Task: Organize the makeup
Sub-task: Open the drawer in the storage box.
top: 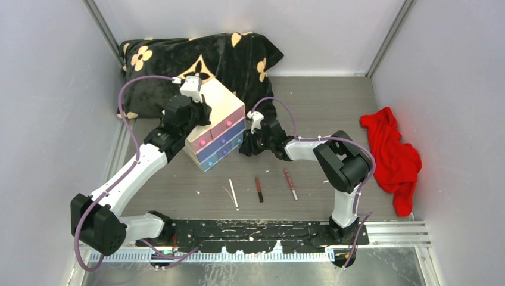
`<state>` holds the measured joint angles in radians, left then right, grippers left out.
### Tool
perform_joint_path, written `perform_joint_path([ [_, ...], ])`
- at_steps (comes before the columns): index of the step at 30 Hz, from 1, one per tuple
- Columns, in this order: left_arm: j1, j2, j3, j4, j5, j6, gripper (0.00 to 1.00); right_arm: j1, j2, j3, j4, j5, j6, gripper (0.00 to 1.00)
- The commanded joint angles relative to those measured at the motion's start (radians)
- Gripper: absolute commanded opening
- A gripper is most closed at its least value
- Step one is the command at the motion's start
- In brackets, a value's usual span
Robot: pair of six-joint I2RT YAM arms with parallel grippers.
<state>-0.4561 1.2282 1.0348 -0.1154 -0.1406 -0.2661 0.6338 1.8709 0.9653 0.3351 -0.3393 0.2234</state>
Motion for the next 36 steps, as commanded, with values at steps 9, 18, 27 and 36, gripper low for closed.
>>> perform_joint_path([
  [9, 0.005, 0.021, -0.074, -0.101, 0.011, -0.008, 0.00, -0.004, 0.066, 0.078, 0.178, 0.062, -0.012, 0.51],
  [18, 0.005, 0.018, -0.094, -0.083, 0.024, -0.012, 0.00, -0.003, 0.114, 0.068, 0.301, 0.100, 0.025, 0.52],
  [27, 0.005, 0.011, -0.103, -0.082, 0.024, -0.015, 0.00, -0.004, 0.105, 0.047, 0.403, 0.116, 0.077, 0.39],
  [36, 0.004, 0.011, -0.105, -0.080, 0.027, -0.020, 0.00, -0.003, 0.035, -0.046, 0.415, 0.128, 0.072, 0.01],
])
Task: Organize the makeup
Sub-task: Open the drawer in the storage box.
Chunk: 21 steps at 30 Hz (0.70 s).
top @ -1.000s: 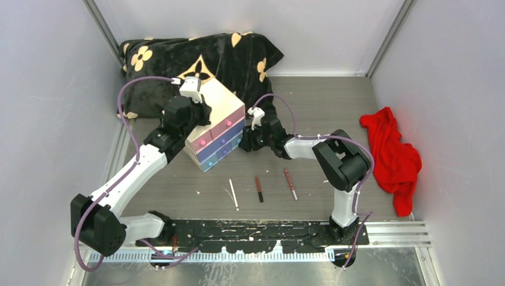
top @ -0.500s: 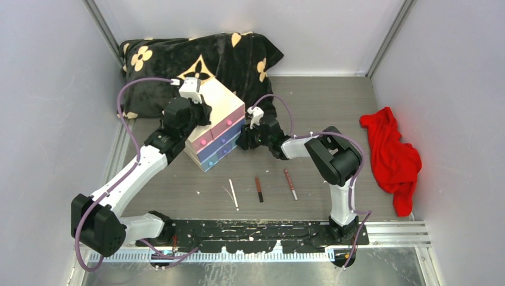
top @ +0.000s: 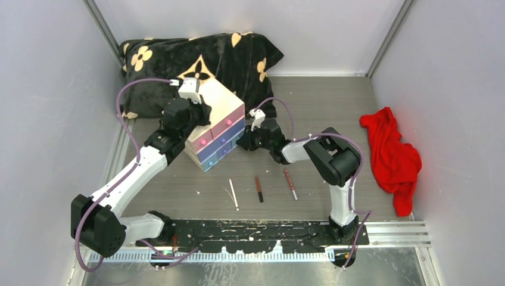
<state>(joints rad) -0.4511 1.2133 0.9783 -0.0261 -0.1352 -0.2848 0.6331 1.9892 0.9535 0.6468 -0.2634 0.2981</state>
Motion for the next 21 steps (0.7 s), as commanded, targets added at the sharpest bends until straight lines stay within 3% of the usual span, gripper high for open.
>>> perform_joint_path([
  [1, 0.000, 0.025, -0.049, -0.169, 0.021, -0.001, 0.00, -0.004, -0.096, -0.049, 0.099, 0.058, -0.008, 0.01],
  [21, 0.002, 0.020, -0.057, -0.167, 0.011, -0.002, 0.00, -0.004, -0.248, -0.209, -0.025, 0.122, -0.097, 0.01],
])
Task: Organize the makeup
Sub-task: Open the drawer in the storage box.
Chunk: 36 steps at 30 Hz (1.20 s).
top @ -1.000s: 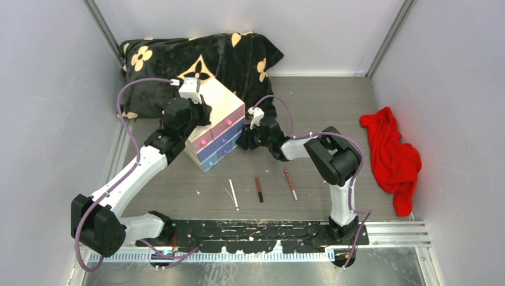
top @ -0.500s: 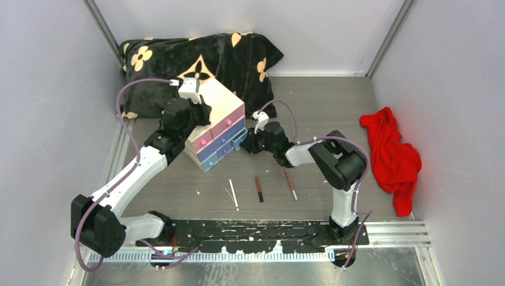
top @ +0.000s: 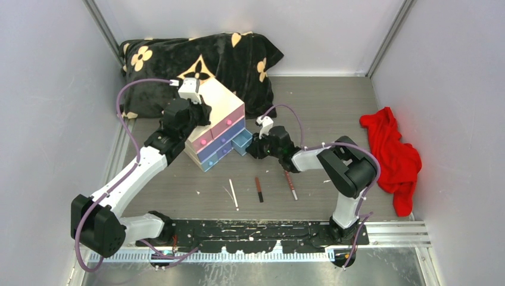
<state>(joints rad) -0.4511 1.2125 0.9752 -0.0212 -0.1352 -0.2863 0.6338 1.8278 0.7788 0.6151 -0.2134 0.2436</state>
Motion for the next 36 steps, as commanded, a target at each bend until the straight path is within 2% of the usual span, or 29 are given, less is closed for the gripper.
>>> perform_joint_path([
  [1, 0.001, 0.021, -0.055, -0.172, 0.011, -0.001, 0.00, -0.005, -0.097, -0.043, -0.001, 0.079, -0.047, 0.01],
  [30, 0.002, 0.046, -0.070, -0.147, 0.020, -0.009, 0.00, -0.006, -0.263, -0.191, -0.153, 0.228, -0.065, 0.01],
  [32, 0.000, 0.048, -0.068, -0.142, 0.024, -0.011, 0.00, -0.006, -0.265, -0.190, -0.159, 0.221, -0.074, 0.04],
  [35, 0.001, 0.047, -0.067, -0.140, 0.022, -0.011, 0.00, -0.005, -0.248, -0.169, -0.174, 0.218, -0.077, 0.16],
  [36, 0.001, 0.049, -0.067, -0.140, 0.021, -0.012, 0.00, -0.006, -0.236, -0.158, -0.182, 0.201, -0.080, 0.17],
])
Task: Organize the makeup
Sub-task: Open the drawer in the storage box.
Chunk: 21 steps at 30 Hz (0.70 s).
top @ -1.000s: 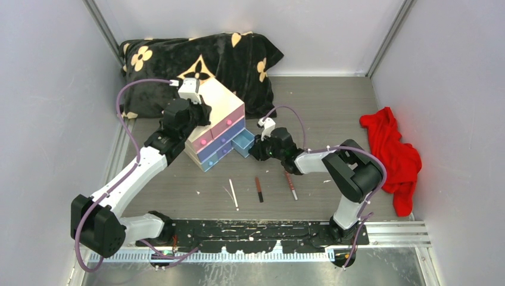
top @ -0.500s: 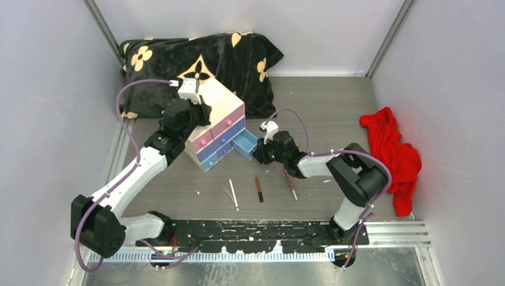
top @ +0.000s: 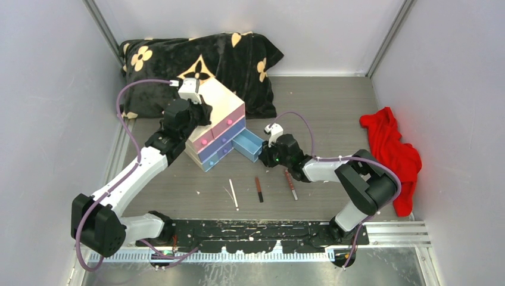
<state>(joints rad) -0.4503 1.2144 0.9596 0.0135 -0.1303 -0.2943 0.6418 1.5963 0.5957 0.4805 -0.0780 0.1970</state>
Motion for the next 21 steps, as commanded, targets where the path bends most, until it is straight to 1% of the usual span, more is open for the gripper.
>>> perform_joint_path([
  [1, 0.000, 0.048, -0.051, -0.176, 0.017, -0.003, 0.00, -0.013, 0.008, 0.040, -0.056, 0.057, -0.041, 0.19],
  [2, 0.000, 0.047, -0.050, -0.177, 0.018, -0.003, 0.00, -0.014, 0.019, 0.050, -0.061, 0.045, -0.043, 0.27],
  [3, 0.001, 0.047, -0.051, -0.177, 0.016, -0.003, 0.00, -0.013, 0.033, 0.061, -0.066, 0.030, -0.044, 0.47],
  [4, 0.000, 0.045, -0.052, -0.178, 0.015, -0.003, 0.00, -0.013, 0.046, 0.076, -0.081, 0.021, -0.043, 0.52],
  [6, 0.001, 0.041, -0.056, -0.177, 0.010, -0.002, 0.00, -0.013, 0.052, 0.085, -0.080, 0.003, -0.038, 0.56],
  [8, 0.000, 0.039, -0.057, -0.178, 0.004, 0.000, 0.00, -0.013, 0.035, 0.081, -0.078, 0.015, -0.027, 0.62],
  [9, 0.000, 0.040, -0.055, -0.180, 0.001, 0.001, 0.00, -0.013, 0.020, 0.079, -0.088, 0.029, -0.022, 0.64],
  [13, 0.001, 0.046, -0.048, -0.183, 0.005, 0.001, 0.01, -0.013, -0.086, 0.088, -0.190, 0.094, -0.021, 0.65],
  [16, 0.001, 0.048, -0.040, -0.182, 0.013, -0.003, 0.03, -0.014, -0.193, 0.128, -0.368, 0.135, -0.020, 0.64],
  [21, -0.001, 0.048, -0.034, -0.184, 0.024, -0.013, 0.11, -0.013, -0.305, 0.228, -0.692, 0.261, -0.033, 0.63],
])
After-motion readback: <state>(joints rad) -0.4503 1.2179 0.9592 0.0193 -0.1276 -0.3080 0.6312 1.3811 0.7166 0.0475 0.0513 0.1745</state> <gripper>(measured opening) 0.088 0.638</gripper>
